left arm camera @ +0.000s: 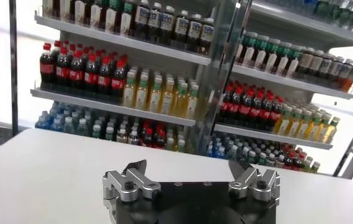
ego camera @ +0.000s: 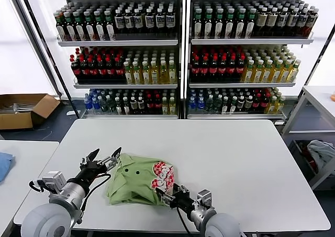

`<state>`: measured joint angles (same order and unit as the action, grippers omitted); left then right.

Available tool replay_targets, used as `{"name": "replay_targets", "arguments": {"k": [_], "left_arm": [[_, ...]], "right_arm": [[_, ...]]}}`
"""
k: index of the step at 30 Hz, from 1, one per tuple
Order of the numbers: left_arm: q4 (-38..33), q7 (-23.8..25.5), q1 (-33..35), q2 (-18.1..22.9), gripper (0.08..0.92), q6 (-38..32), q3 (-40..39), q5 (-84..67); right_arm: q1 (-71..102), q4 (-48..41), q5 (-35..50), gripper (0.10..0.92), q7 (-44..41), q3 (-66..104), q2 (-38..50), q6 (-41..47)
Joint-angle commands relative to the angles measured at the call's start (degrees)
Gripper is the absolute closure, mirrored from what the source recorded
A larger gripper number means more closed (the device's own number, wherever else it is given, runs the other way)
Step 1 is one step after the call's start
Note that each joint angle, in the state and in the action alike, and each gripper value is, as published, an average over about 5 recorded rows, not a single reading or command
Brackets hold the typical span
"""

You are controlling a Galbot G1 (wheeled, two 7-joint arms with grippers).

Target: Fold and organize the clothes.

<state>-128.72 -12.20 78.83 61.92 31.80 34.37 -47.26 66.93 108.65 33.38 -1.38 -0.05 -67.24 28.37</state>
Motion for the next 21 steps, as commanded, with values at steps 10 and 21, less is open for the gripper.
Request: {"name": "replay_targets", "arguments": {"k": [10,21], "left_arm": [[0.3,1.0,1.8,1.1,0.177,-0.1,2.9,1.3],[0.9,1.4,2.5,2.8,0.177,-0.9,2.5,1.2]], "right_arm": [[-1.5,3.8,-8.3,0.752,-11.7,6.8,10.9,0.8],[5.9,6.1,-7.9,0.894,-12.0,18.5,19.9,-1.6]]}}
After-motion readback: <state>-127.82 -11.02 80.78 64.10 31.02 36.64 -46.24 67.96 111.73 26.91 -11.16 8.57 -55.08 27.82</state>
